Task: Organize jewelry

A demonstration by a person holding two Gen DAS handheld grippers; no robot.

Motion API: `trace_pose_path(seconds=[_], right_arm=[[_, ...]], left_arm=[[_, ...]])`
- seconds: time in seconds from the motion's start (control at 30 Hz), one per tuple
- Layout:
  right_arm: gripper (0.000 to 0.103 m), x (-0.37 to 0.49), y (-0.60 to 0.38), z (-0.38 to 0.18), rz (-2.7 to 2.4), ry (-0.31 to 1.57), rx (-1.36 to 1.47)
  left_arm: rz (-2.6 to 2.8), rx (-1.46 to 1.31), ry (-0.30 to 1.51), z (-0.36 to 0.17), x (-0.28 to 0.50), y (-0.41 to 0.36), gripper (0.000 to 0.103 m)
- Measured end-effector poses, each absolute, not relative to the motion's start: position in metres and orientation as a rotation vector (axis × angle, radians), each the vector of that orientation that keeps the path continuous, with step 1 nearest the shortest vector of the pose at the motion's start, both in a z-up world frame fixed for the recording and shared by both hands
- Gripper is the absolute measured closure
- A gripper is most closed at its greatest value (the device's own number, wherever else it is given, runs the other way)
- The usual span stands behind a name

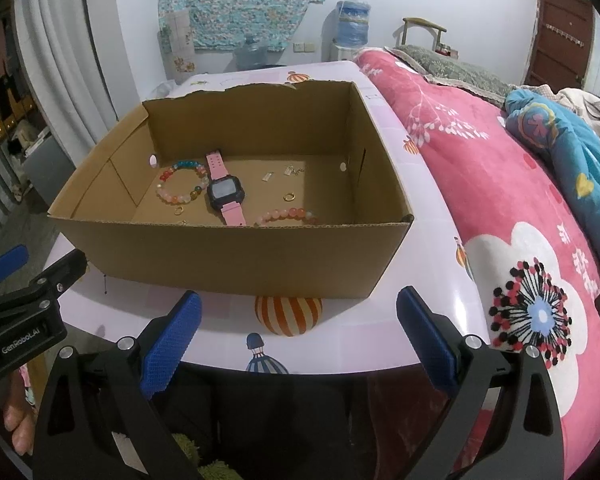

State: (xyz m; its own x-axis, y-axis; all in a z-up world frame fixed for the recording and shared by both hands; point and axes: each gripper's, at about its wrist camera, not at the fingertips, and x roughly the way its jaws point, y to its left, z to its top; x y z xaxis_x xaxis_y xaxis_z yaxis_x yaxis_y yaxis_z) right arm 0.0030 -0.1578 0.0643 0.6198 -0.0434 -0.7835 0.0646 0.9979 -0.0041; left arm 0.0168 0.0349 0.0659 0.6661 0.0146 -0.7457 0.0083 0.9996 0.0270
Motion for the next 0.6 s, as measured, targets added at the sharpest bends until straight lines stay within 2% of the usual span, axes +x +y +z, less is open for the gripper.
trace_pose_path(seconds=[0.6], right_arm=[[0.008, 0.0035, -0.1573, 0.0665, -0.064, 0.898, 0.025]], left_arm=[[-0.002, 0.029, 0.841, 0.0672, 0.0168, 0.0338, 0.009]])
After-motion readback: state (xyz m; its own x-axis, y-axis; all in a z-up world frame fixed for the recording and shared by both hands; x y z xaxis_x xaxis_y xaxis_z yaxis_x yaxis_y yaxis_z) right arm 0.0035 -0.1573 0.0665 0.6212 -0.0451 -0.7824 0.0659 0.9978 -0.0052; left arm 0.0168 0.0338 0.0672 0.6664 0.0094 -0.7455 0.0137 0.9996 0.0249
